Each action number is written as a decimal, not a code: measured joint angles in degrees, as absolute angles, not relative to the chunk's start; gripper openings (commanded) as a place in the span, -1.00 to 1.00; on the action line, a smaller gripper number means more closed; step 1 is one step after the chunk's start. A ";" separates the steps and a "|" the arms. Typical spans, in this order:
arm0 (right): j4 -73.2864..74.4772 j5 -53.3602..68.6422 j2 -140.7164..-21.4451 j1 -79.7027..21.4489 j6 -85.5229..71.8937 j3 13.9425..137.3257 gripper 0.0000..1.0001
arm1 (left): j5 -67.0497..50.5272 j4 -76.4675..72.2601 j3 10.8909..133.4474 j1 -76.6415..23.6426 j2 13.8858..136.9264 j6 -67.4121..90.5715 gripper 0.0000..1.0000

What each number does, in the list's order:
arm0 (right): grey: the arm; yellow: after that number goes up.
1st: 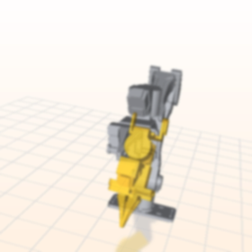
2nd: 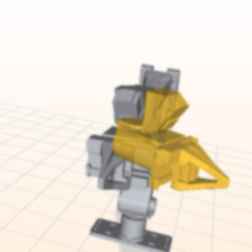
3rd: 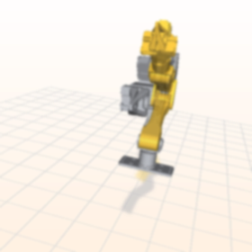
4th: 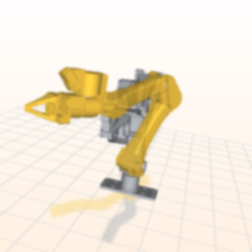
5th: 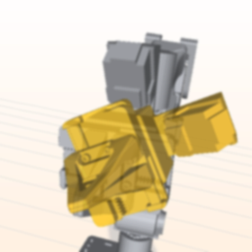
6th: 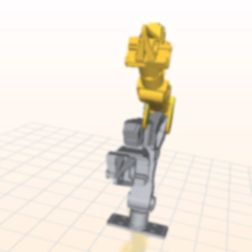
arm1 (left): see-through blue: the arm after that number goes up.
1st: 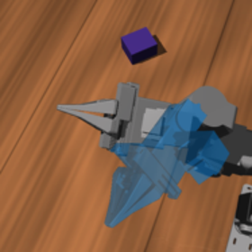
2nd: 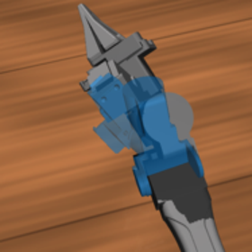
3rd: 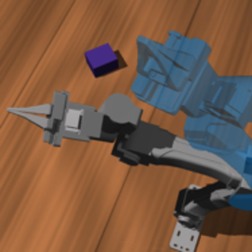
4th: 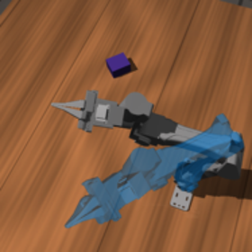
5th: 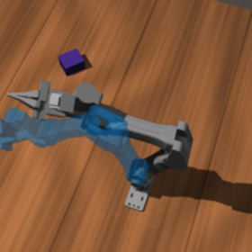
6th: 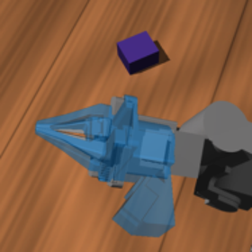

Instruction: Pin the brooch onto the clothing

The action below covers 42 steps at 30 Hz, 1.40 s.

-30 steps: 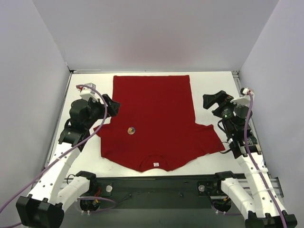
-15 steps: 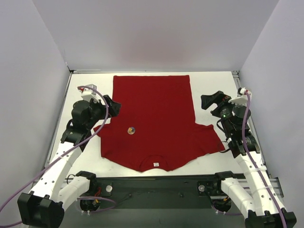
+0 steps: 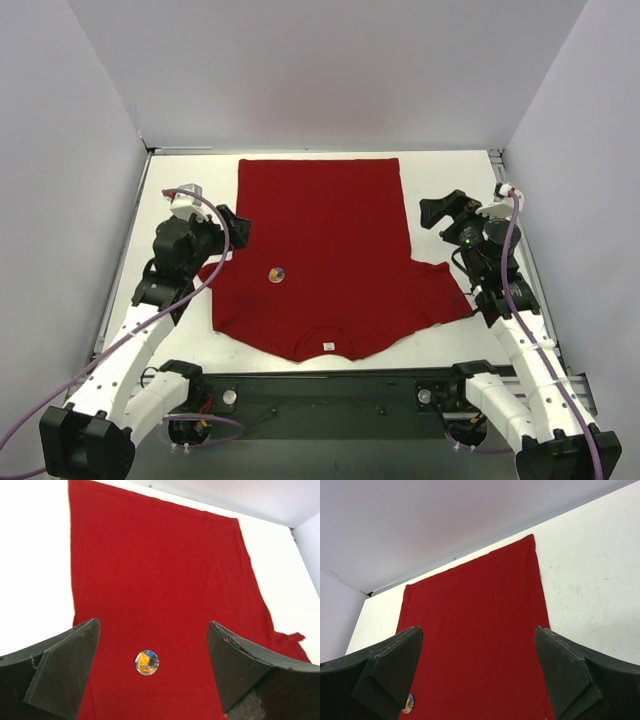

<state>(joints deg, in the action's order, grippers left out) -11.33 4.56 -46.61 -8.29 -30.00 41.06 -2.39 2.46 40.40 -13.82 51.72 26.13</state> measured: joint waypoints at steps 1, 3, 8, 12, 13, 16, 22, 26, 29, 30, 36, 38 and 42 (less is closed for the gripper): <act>-12.38 4.54 -46.81 -8.29 -30.06 40.38 1.00 | -1.61 2.17 39.88 -13.82 51.48 26.09 0.95; -14.57 4.49 -47.09 -8.29 -30.06 38.54 1.00 | 0.30 1.72 38.87 -13.82 50.89 26.09 0.95; -19.49 4.51 -48.14 -8.29 -29.85 34.33 1.00 | 4.82 -0.25 36.14 -13.82 49.34 26.04 0.95; -21.87 4.51 -48.95 -8.29 -29.87 33.12 1.00 | 7.29 -1.08 35.38 -13.82 49.10 26.04 0.95; -22.52 4.49 -49.04 -8.29 -29.87 32.97 1.00 | 7.68 -1.21 35.16 -13.82 48.97 26.04 0.95; -24.45 4.49 -49.52 -8.29 -29.93 32.73 1.00 | 9.28 -1.48 34.65 -13.82 48.69 26.04 0.95; -26.48 4.29 -50.24 -8.29 -29.93 32.21 1.00 | 11.29 -2.15 33.69 -13.82 47.83 25.96 0.94; -26.76 4.27 -50.50 -8.29 -29.93 31.90 1.00 | 11.99 -2.66 33.01 -13.82 47.66 25.89 0.95; -26.76 4.25 -50.52 -8.29 -29.93 31.79 1.00 | 12.23 -2.81 32.80 -13.82 47.66 25.89 0.95; -26.76 4.25 -50.52 -8.29 -29.91 31.79 1.00 | 12.23 -2.85 32.80 -13.82 47.66 25.89 0.95; -26.74 4.21 -50.52 -8.29 -29.89 31.62 1.00 | 12.23 -3.05 32.80 -13.82 47.66 25.89 0.94; -26.74 4.12 -50.52 -8.29 -29.89 31.53 1.00 | 12.23 -3.22 32.80 -13.82 47.66 25.89 0.94; -26.85 4.03 -51.07 -8.29 -29.91 31.44 1.00 | 12.23 -3.25 32.80 -13.82 47.66 25.89 0.95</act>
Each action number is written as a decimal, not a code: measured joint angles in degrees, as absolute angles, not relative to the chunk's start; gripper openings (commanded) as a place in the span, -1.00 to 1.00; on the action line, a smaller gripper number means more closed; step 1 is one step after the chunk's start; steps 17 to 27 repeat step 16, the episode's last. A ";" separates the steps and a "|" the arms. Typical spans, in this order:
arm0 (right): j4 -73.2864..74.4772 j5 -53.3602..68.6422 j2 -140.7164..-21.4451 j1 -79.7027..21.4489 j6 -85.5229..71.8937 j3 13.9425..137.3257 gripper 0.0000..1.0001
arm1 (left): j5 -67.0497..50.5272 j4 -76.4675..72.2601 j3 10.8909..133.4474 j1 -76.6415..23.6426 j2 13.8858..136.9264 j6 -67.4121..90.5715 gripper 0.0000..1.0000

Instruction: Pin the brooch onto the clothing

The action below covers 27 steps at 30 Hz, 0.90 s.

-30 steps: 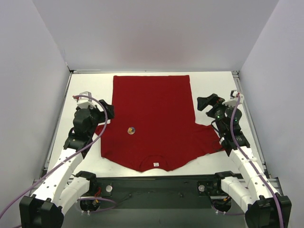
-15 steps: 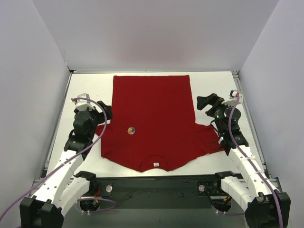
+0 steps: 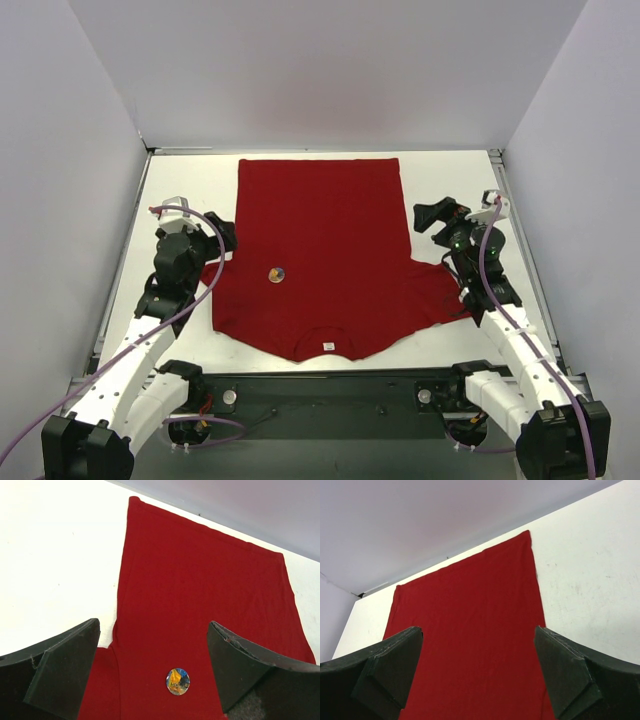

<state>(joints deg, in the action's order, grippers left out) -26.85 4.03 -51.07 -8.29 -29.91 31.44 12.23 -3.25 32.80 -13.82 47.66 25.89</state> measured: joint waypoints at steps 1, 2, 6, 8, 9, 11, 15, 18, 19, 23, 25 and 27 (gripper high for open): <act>-26.85 4.05 -51.35 -8.29 -29.93 31.44 1.00 | 12.23 -3.25 32.80 -13.82 47.66 25.89 0.95; -26.81 4.08 -51.72 -8.29 -29.93 31.44 1.00 | 12.23 -3.22 32.80 -13.82 47.66 25.89 0.94; -26.79 4.14 -52.42 -8.29 -30.13 31.44 1.00 | 12.23 -3.22 32.80 -13.82 47.40 25.89 0.95; -26.83 4.16 -52.40 -8.29 -30.13 31.44 1.00 | 12.23 -3.22 32.80 -13.82 47.05 25.89 0.95; -26.83 4.16 -52.40 -8.29 -30.13 31.44 1.00 | 12.21 -3.22 32.80 -13.82 46.87 25.89 0.95; -26.83 4.16 -52.38 -8.29 -30.13 31.42 1.00 | 12.23 -3.25 32.80 -13.82 46.74 25.89 0.95; -26.83 4.14 -52.38 -8.29 -30.04 31.38 1.00 | 12.12 -3.29 32.58 -13.82 46.76 25.89 0.95; -26.83 4.12 -52.38 -8.29 -29.95 31.38 1.00 | 11.99 -3.25 32.56 -13.82 46.83 25.89 0.94; -26.83 4.12 -52.38 -8.29 -29.95 31.38 1.00 | 11.99 -3.25 32.56 -13.82 46.83 25.89 0.94; -26.83 4.12 -52.38 -8.29 -29.95 31.38 1.00 | 11.99 -3.25 32.56 -13.82 46.83 25.89 0.94; -26.83 4.12 -52.38 -8.29 -29.95 31.38 1.00 | 11.99 -3.25 32.56 -13.82 46.83 25.89 0.94; -26.83 4.12 -52.38 -8.29 -29.95 31.38 1.00 | 11.99 -3.25 32.56 -13.82 46.83 25.89 0.94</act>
